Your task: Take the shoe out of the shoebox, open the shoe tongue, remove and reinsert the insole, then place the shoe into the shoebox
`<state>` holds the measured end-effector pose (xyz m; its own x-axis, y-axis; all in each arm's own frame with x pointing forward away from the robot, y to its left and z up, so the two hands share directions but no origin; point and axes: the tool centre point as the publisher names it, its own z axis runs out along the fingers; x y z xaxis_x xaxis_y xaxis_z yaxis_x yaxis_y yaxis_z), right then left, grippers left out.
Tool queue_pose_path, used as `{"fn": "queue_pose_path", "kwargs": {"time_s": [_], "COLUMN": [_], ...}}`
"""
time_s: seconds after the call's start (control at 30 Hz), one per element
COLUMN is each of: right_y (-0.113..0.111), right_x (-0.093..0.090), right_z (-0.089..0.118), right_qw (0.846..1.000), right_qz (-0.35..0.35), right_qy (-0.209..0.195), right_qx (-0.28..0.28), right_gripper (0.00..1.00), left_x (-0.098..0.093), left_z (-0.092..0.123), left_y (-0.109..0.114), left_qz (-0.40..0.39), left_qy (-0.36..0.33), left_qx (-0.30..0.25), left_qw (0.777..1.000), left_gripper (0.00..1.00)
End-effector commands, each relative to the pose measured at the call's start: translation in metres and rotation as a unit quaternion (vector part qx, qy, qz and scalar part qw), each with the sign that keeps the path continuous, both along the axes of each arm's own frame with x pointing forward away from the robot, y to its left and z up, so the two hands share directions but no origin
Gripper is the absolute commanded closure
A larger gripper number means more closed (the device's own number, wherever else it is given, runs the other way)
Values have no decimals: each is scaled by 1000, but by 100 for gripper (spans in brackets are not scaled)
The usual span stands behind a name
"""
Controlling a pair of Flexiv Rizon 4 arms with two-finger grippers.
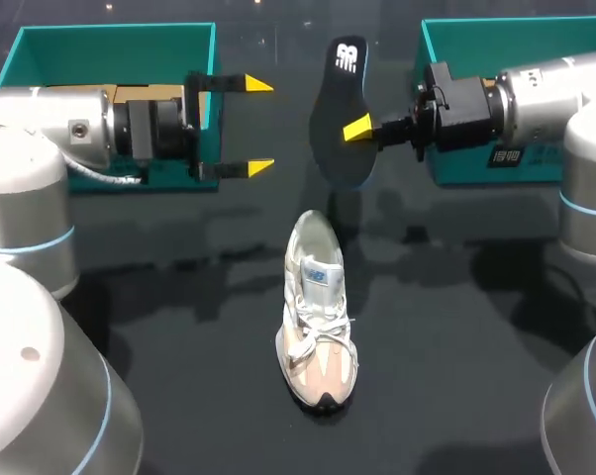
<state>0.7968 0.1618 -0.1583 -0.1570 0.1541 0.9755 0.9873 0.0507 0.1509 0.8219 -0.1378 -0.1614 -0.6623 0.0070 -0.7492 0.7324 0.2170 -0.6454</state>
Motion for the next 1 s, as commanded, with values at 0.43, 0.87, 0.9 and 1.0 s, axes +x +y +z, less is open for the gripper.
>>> {"fn": "queue_pose_path", "kwargs": {"time_s": [0.43, 0.87, 0.9, 1.0], "right_y": [1, -17, -15, -4], "right_x": [-2, -7, -6, -2], "right_z": [2, -6, -8, -19], "right_qw": [1000, 997, 997, 996], "right_qz": [-3, -34, -33, -32], "right_qy": [-2, -65, -71, -79], "right_qx": [-3, 3, -2, -23], "right_gripper": [100, 100, 100, 100], "left_x": [-9, -6, -8, -15], "left_z": [6, -7, -11, -26], "left_y": [14, 40, 42, 51], "left_qz": [5, 25, 29, 45], "left_qy": [188, 301, 305, 276], "left_qx": [211, 330, 339, 379], "left_qw": [959, 894, 889, 882], "left_gripper": [0, 0, 0, 0]}}
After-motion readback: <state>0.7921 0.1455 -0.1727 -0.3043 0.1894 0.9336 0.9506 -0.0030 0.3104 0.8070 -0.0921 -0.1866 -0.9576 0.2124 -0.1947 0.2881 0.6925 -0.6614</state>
